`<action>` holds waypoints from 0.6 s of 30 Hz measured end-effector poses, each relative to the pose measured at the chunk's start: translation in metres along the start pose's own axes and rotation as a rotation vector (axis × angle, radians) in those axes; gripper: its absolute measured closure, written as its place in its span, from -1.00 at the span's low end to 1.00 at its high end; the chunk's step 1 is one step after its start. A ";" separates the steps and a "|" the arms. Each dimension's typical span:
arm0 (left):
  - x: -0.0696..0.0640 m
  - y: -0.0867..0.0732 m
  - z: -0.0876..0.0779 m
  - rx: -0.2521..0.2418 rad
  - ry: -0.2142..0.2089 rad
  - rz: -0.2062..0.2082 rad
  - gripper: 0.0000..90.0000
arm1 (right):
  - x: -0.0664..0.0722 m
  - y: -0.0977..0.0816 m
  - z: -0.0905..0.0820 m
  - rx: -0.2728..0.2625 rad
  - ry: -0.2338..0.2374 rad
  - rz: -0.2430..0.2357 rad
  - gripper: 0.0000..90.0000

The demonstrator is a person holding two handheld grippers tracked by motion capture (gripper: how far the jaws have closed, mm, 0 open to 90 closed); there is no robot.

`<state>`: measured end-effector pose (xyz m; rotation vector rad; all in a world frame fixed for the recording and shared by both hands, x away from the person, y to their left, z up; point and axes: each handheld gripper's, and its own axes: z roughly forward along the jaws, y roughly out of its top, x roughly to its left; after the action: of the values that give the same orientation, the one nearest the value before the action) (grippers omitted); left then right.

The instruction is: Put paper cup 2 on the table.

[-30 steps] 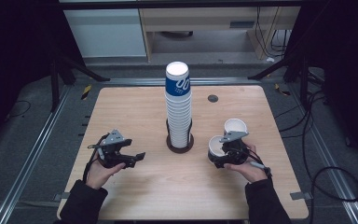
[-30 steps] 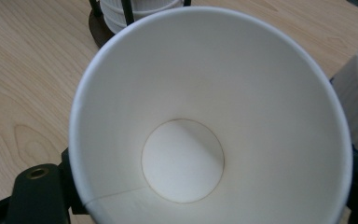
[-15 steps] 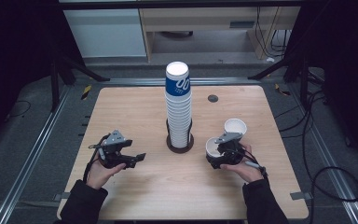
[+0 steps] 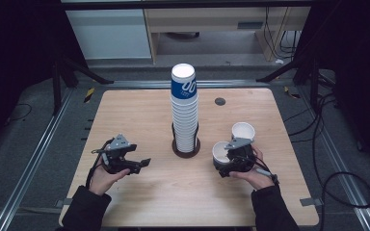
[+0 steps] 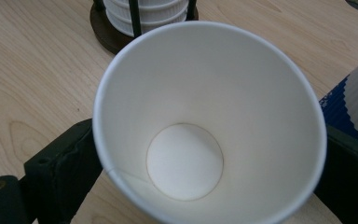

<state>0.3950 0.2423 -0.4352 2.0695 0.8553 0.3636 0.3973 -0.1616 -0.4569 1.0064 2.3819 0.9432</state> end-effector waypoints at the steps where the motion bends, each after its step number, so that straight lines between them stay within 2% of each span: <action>1: 0.000 0.000 0.000 0.000 0.002 0.002 -0.62 | 0.000 -0.001 -0.001 0.001 -0.001 -0.001 -0.90; 6: 0.003 0.000 -0.002 0.002 0.008 -0.005 -0.64 | -0.002 -0.014 -0.012 -0.001 -0.011 0.015 -0.91; 7: 0.004 -0.001 -0.002 0.004 0.010 -0.007 -0.64 | -0.003 -0.018 -0.017 -0.010 0.006 0.032 -0.92; 10: 0.006 -0.002 -0.001 0.012 0.014 -0.014 -0.65 | -0.004 -0.022 -0.021 -0.011 0.022 0.035 -0.93; 18: 0.013 -0.008 0.005 0.045 0.026 -0.033 -0.68 | -0.011 -0.041 -0.036 0.001 -0.004 0.059 -0.95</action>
<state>0.4030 0.2514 -0.4448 2.0932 0.9198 0.3569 0.3647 -0.2068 -0.4601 1.0825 2.3617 0.9603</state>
